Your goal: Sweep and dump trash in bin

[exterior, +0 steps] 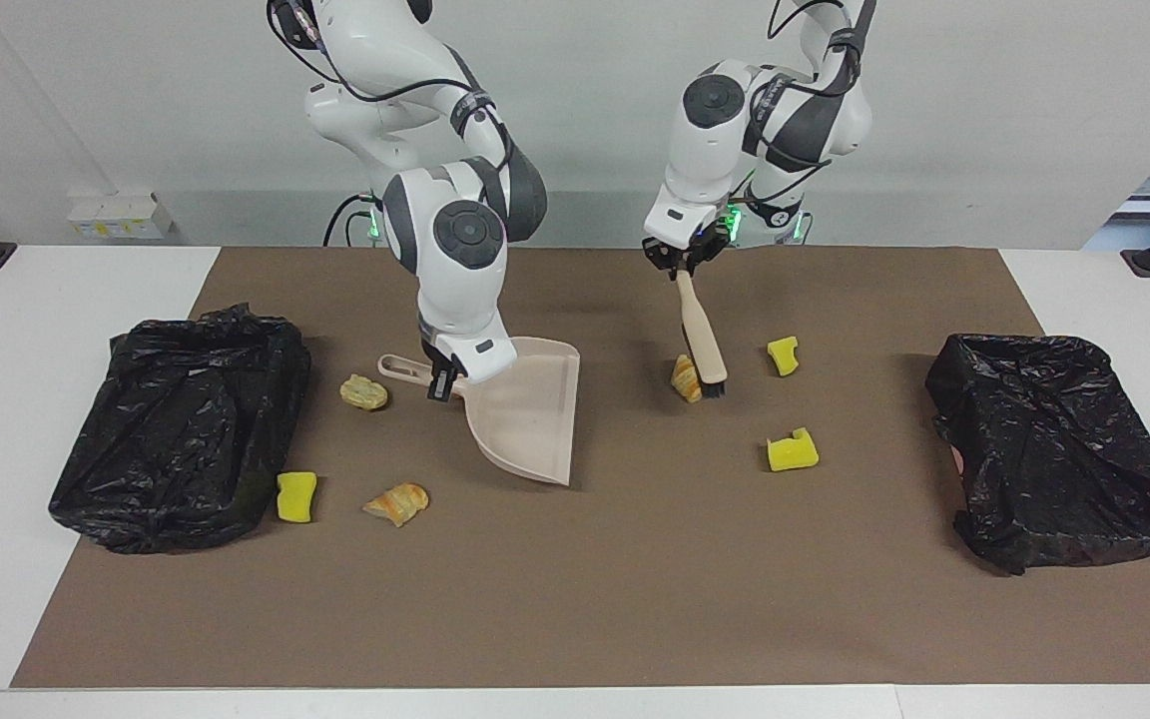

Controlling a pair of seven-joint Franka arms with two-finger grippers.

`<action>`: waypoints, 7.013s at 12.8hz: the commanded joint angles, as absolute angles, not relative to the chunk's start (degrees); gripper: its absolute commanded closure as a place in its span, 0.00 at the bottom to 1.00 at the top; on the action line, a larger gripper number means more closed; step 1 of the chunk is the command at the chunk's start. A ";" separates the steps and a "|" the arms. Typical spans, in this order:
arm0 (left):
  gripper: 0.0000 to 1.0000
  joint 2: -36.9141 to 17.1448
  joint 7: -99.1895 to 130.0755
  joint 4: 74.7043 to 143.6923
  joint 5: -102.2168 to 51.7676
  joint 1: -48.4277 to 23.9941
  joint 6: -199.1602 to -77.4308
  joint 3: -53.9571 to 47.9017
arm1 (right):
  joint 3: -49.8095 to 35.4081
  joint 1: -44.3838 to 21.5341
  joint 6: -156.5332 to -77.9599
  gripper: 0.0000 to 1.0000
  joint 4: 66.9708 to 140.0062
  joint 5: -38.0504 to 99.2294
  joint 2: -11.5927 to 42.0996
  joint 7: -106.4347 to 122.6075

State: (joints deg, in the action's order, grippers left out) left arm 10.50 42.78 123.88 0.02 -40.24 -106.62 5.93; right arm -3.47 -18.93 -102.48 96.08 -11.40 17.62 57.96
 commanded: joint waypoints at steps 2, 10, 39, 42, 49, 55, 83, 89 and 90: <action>1.00 10.11 34.84 122.17 2.37 -31.49 -105.12 5.27 | -3.69 -19.16 -107.67 1.00 104.58 -12.57 13.01 59.94; 1.00 6.08 15.56 124.01 4.92 -14.59 -111.87 5.19 | -3.69 -18.90 -107.93 1.00 105.73 -12.66 12.66 58.18; 1.00 2.55 27.32 131.76 -10.02 -49.56 -127.44 4.48 | -3.78 -27.69 -126.39 1.00 114.61 -11.60 15.91 43.16; 1.00 2.99 31.02 129.12 -10.02 -50.10 -126.48 4.48 | -3.78 -27.08 -125.77 1.00 114.70 -11.60 15.91 43.76; 1.00 4.57 45.16 127.62 -7.92 -46.42 -118.32 5.27 | -3.69 -27.86 -122.26 1.00 114.00 -12.74 15.73 46.76; 1.00 6.32 55.80 128.58 0.25 -41.40 -108.14 5.19 | -3.78 -28.30 -119.79 1.00 113.99 -13.45 15.38 45.35; 1.00 10.90 29.44 143.26 -7.72 -39.98 -124.71 4.75 | -3.87 -30.58 -109.16 1.00 112.94 -19.68 13.80 52.29; 1.00 9.84 27.86 140.28 -18.80 -48.67 -128.75 4.57 | -3.95 -31.99 -109.25 1.00 112.68 -20.22 14.76 51.59; 1.00 8.71 27.86 138.71 -18.81 -50.17 -128.93 4.40 | -3.96 -31.99 -110.03 1.00 112.68 -20.13 14.77 51.59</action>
